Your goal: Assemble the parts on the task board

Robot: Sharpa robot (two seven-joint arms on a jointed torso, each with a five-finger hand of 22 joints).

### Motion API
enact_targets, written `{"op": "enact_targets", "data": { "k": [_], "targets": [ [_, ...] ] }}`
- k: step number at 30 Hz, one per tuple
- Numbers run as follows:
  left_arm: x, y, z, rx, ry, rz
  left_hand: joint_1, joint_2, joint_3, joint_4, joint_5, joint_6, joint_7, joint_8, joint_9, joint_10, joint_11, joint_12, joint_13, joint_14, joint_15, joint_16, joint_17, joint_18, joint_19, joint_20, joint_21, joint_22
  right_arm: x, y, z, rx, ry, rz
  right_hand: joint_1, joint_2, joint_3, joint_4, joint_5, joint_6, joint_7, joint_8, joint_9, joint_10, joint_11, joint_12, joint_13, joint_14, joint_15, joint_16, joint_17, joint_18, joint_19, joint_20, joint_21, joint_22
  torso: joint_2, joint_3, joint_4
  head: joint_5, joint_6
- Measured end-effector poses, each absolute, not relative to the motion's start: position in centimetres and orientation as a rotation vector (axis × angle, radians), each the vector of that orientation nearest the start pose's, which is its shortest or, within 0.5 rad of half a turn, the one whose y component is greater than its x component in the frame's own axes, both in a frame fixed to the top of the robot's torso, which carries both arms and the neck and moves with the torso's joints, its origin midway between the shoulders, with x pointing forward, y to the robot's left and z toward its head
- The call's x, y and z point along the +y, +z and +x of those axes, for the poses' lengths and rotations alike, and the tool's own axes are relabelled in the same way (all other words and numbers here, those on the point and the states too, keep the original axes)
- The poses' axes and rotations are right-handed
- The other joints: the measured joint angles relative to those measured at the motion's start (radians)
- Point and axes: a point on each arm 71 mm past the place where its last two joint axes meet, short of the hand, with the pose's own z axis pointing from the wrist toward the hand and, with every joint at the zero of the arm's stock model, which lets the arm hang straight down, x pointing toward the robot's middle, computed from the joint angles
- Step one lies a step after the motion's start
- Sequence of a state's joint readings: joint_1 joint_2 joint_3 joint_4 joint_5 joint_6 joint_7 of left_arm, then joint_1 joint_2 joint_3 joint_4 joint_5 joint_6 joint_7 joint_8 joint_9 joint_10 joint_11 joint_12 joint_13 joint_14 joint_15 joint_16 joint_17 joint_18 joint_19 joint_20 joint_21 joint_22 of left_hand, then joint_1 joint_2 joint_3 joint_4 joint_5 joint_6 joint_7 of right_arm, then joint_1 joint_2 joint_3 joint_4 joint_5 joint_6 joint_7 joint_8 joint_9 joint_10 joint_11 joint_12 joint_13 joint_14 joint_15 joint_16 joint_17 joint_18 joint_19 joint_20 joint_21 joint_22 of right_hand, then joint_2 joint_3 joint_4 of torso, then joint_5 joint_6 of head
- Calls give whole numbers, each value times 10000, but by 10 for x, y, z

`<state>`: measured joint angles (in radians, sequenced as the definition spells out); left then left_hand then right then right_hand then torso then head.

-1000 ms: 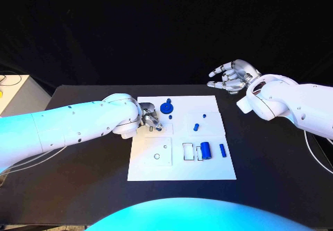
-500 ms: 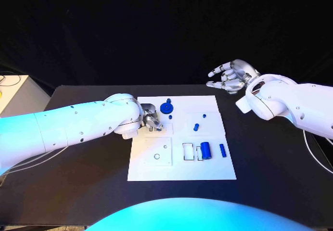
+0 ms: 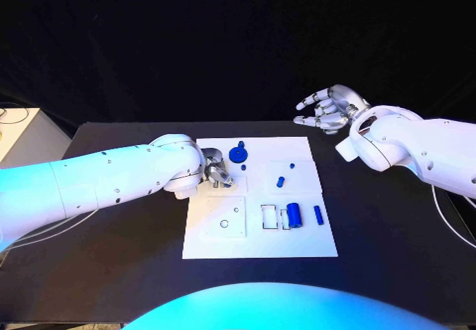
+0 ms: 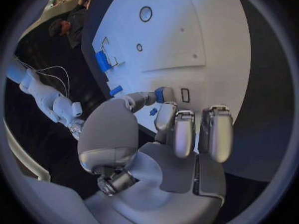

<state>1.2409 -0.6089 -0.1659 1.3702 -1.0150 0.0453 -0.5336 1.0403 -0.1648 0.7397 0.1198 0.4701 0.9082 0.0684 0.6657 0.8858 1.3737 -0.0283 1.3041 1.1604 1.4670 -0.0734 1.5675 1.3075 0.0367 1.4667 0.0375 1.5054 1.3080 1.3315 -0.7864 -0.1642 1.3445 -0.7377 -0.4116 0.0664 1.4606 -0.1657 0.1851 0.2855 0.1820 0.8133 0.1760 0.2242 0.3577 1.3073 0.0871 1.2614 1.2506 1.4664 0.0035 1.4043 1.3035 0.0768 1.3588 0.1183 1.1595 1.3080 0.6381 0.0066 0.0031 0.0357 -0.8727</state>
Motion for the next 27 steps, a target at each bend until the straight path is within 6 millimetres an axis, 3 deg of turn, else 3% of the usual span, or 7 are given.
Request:
{"op": "enact_targets", "data": {
  "k": [5, 12, 16, 24, 27],
  "targets": [
    [147, -255, 489, 23517, -4115, -1678, -197, 0, -132, -132, -143, 13, -14, 0, 0, 0, 0, -38, -104, -17, -17, 0, 0, 1, 0, 0, 0, 0, -236, -171, 530, 16335, 8856, 4623, 0, 0, 0, 0, 0, -36, -35, 0, 0, -72, 1, -50, -17, 0, 0, -2, -27, 0, 0, 0, 0, 0, 0, 0, 3, -7, 0],
    [149, -255, 489, 23454, -4095, -1758, -503, -262, -632, -563, -191, 194, -302, -80, -117, 5, -96, -87, -186, -3, -77, 0, 0, 1, 1, -73, 0, -1, -237, -171, 529, 16343, 8852, 4630, 0, 0, 0, 0, 0, -35, -35, 39, 0, -72, 1, -110, -79, 0, 0, -80, -134, 0, -73, -34, -124, -1, -5, 0, 3, -12, 0],
    [151, -255, 489, 23437, -4087, -1802, -581, -341, -1214, -277, -187, 214, -420, -100, -191, -56, -73, -146, -202, -3, -76, 0, -1, 2, 1, -73, 0, -1, -237, -171, 529, 16350, 8850, 4634, 0, 0, 0, 0, 0, -40, -30, 39, 11, -147, 0, -161, -132, 0, 0, -119, -203, 0, -90, -19, -237, -2, -9, -11, 3, -22, 0],
    [153, -254, 487, 23430, -4161, -1834, -590, -353, -1593, -92, -247, 285, -419, -152, -225, -71, -58, -146, -202, -3, -75, 0, 0, 2, 1, -73, 0, -2, -238, -173, 529, 16381, 8848, 4649, 0, 0, 0, 0, 0, -68, -3, 75, 19, -218, 0, -251, -217, 0, 0, -237, -321, 1, -161, -18, -349, -4, -12, -23, 4, -52, 0],
    [155, -252, 487, 23370, -4206, -1897, -590, -353, -1704, -34, -247, 285, -421, -152, -232, -71, -58, -146, -228, -2, -75, 0, -1, 3, 1, -72, 0, -3, -238, -173, 529, 16384, 8844, 4655, 0, 0, 0, 0, 0, -105, -37, 78, 20, -290, -2, -335, -290, 0, 0, -321, -410, 158, -237, -19, -513, -4, -12, -25, 4, -66, 0]
  ]
}}
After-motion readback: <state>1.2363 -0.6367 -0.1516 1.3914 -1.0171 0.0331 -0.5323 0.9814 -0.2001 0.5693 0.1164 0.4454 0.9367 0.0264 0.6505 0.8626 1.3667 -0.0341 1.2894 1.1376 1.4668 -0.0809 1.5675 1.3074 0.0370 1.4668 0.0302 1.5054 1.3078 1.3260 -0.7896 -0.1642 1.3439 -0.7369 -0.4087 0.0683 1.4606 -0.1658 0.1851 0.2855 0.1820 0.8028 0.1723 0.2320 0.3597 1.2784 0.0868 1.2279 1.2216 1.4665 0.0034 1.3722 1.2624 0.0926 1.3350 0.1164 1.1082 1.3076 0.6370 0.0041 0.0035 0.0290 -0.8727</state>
